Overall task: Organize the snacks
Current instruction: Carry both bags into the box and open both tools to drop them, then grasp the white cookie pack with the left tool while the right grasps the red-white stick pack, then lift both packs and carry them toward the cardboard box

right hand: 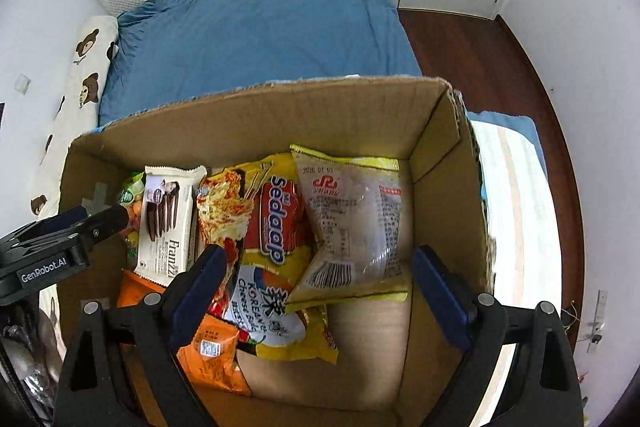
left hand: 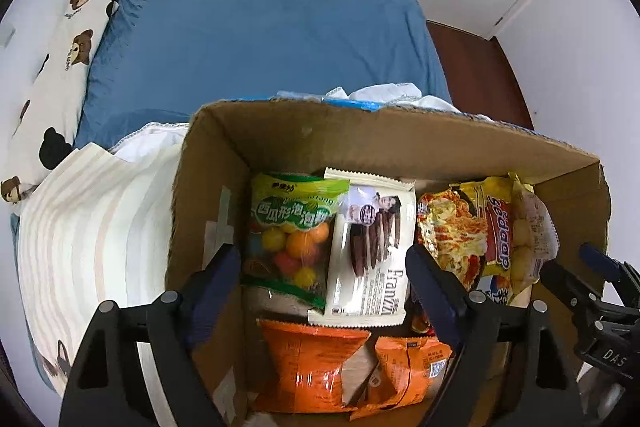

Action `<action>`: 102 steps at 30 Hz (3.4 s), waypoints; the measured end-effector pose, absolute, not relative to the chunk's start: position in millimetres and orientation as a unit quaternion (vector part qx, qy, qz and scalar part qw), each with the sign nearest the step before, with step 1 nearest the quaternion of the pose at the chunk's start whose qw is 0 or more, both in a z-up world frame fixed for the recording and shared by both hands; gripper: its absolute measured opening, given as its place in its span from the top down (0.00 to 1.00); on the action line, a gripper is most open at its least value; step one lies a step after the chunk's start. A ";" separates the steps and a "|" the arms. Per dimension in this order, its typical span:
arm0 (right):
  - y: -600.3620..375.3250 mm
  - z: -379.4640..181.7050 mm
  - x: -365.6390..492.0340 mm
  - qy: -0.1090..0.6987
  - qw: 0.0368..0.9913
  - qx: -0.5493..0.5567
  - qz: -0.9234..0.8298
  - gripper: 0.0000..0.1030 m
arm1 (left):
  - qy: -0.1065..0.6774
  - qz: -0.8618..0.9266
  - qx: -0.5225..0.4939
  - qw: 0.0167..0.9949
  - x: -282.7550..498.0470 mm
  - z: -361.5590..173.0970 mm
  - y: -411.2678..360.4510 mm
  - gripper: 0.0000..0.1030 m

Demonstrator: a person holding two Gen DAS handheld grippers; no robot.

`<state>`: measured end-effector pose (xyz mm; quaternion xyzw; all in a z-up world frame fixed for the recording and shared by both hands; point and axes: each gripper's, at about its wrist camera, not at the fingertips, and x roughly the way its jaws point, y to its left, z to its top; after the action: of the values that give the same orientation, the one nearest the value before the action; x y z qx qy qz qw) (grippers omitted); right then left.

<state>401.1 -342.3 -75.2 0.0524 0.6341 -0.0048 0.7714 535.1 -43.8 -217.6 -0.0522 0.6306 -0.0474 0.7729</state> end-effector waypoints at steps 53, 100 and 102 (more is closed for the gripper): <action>-330.3 76.9 136.4 0.500 0.860 0.093 0.044 0.07 | 0.440 -0.059 -0.031 0.896 260.4 -75.0 -39.8 0.18; -269.0 -180.5 77.2 0.690 0.720 0.069 -0.014 0.36 | 0.690 -0.017 -0.083 0.719 211.2 -335.6 -11.6 0.48; -255.3 -177.3 67.0 0.686 0.727 0.022 0.019 0.39 | 0.698 -0.019 -0.087 0.711 196.6 -339.0 -8.4 0.48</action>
<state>67.0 -255.3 -177.3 0.0216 0.6859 0.0191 0.7271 196.6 -8.4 -339.0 -0.0866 0.6977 -0.0193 0.7109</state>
